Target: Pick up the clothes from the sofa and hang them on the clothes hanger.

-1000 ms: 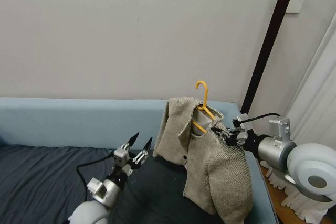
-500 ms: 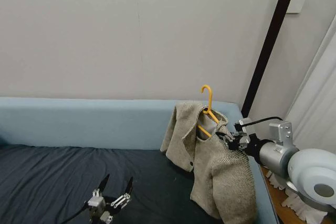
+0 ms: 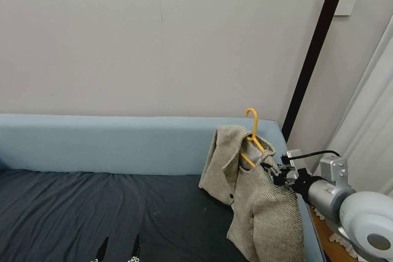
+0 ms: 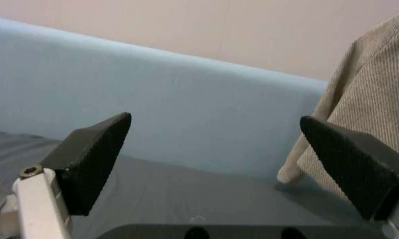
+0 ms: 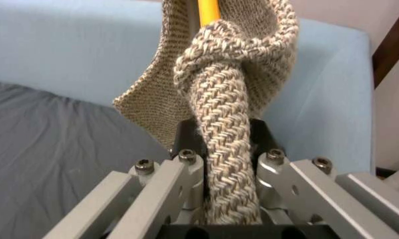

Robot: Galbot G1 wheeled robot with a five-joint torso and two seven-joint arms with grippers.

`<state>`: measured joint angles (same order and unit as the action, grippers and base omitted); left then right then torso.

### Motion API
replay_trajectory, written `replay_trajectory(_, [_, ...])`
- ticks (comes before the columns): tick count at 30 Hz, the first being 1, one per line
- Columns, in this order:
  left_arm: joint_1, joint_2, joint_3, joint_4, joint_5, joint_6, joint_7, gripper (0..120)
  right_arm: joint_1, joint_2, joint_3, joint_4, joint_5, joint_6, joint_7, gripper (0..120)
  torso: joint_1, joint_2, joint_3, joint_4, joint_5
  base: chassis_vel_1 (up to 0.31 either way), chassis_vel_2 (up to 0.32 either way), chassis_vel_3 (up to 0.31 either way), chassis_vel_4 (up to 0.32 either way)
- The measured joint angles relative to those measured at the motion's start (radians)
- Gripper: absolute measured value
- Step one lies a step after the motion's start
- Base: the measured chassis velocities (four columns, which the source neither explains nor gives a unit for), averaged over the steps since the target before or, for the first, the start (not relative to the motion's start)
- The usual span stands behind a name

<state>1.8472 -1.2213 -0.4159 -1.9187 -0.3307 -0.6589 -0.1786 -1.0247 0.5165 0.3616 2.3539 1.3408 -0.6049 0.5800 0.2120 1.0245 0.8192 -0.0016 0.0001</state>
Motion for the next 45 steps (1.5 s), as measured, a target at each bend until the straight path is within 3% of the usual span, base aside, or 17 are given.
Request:
replay_trajectory(14, [-0.002,0.009,-0.008,0.003,0.020,-0.001,-0.017,100,-0.103,0.018,0.167,0.040,0.030,-0.031,0.081,8,0.000,0.000,0.000,0.0000,-0.0001,0.000,0.000,0.000,0.000])
replay_trajectory(18, [-0.004,0.010,-0.007,0.003,0.019,0.001,-0.018,100,-0.137,-0.011,0.353,0.053,0.172,-0.110,0.256,8,0.000,0.000,0.000,0.0001,-0.0001,0.000,0.000,0.000,0.000])
replay_trajectory(19, [-0.004,0.010,-0.007,0.003,0.019,0.001,-0.018,100,-0.137,-0.011,0.353,0.053,0.172,-0.110,0.256,8,0.000,0.000,0.000,0.0001,-0.0001,0.000,0.000,0.000,0.000])
replay_trajectory(21, [-0.004,0.011,-0.006,0.003,0.018,0.001,-0.018,100,-0.193,-0.003,0.472,0.049,0.201,-0.128,0.297,8,0.000,0.000,0.000,0.0005,-0.0002,0.000,0.000,0.000,0.000])
replay_trajectory(23, [-0.005,0.011,-0.006,0.003,0.018,0.002,-0.018,100,-0.292,0.027,0.595,0.034,0.174,-0.130,0.293,8,0.000,0.000,0.000,-0.0003,-0.0001,0.000,0.000,0.000,0.000])
replay_trajectory(28, [-0.005,0.011,-0.006,0.003,0.018,0.002,-0.018,100,-0.398,0.088,0.694,-0.041,-0.018,-0.130,0.153,8,0.000,0.000,0.000,-0.0003,0.0001,0.000,0.000,0.000,0.000])
replay_trajectory(32, [-0.005,0.012,-0.005,0.003,0.017,0.002,-0.018,100,-0.392,0.154,0.689,-0.188,-0.234,-0.107,-0.012,8,0.000,0.000,0.000,-0.0002,0.0002,0.000,0.000,0.000,0.000])
replay_trajectory(34, [-0.005,0.012,-0.005,0.003,0.017,0.002,-0.018,100,-0.374,0.166,0.672,-0.216,-0.274,-0.091,-0.040,8,0.000,0.000,0.000,-0.0001,0.0002,0.000,0.000,0.000,0.000])
replay_trajectory(42, [-0.005,0.012,-0.005,0.003,0.017,0.003,-0.018,100,-0.063,0.239,0.411,-0.520,-0.620,0.087,-0.207,8,0.000,0.000,0.000,0.0005,-0.0001,0.000,0.000,0.000,0.000])
replay_trajectory(45, [-0.005,0.012,-0.005,0.003,0.017,0.003,-0.018,100,-0.002,0.245,0.363,-0.591,-0.667,0.121,-0.226,8,0.000,0.000,0.000,0.0003,0.0001,0.000,0.000,0.000,0.000])
